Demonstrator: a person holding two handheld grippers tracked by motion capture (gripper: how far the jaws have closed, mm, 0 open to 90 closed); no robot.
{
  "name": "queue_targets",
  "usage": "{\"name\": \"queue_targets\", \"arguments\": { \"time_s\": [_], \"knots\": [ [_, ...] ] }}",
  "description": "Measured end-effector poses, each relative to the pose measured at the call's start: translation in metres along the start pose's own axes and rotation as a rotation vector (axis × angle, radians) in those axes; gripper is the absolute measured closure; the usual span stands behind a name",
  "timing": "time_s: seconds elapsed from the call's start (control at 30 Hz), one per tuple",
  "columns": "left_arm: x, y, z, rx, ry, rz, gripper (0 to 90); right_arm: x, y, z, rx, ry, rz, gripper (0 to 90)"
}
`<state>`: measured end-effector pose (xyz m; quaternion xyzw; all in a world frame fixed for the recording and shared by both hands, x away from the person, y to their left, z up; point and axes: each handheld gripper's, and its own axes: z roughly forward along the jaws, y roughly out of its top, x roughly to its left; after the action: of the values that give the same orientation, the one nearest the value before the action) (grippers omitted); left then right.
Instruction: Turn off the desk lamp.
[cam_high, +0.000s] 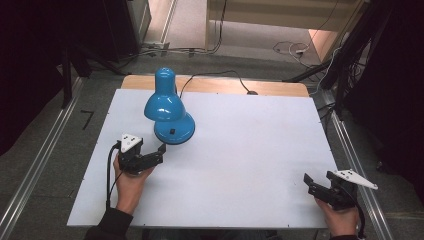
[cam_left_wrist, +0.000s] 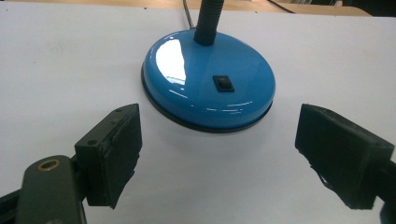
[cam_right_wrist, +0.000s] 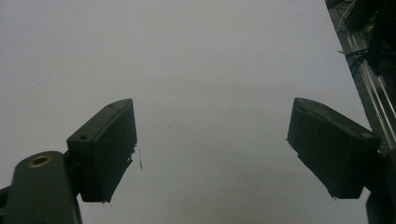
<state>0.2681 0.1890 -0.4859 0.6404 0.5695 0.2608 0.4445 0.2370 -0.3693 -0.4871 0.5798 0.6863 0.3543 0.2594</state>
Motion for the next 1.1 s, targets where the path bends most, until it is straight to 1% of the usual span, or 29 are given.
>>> {"name": "queue_targets", "arguments": {
  "time_s": [0.1,0.13,0.2,0.4,0.5,0.63,1.1],
  "knots": [
    [0.001,-0.001,-0.002,0.005,0.001,-0.002,15.8,0.0,0.0,0.0,0.001,0.0,0.0,14.3],
    [0.002,-0.002,-0.003,0.013,0.013,0.006,15.8,0.0,0.0,0.0,0.0,0.002,-0.002,14.3],
    [0.002,-0.003,-0.004,0.016,0.019,0.009,15.8,0.0,0.0,0.0,0.0,0.002,-0.004,14.3],
    [0.001,-0.004,-0.007,0.019,0.014,0.016,15.8,0.0,0.0,0.0,0.001,0.0,0.002,14.3],
    [0.001,-0.005,-0.011,0.017,0.02,0.028,15.8,0.0,0.0,0.0,0.002,0.0,0.003,14.3],
    [0.001,-0.007,-0.015,0.018,0.02,0.032,15.8,0.0,0.0,0.0,0.002,-0.001,0.002,14.3],
    [0.006,-0.01,-0.025,0.02,0.012,0.023,15.8,0.001,0.0,0.0,0.005,0.0,-0.003,14.3]
  ]
}}
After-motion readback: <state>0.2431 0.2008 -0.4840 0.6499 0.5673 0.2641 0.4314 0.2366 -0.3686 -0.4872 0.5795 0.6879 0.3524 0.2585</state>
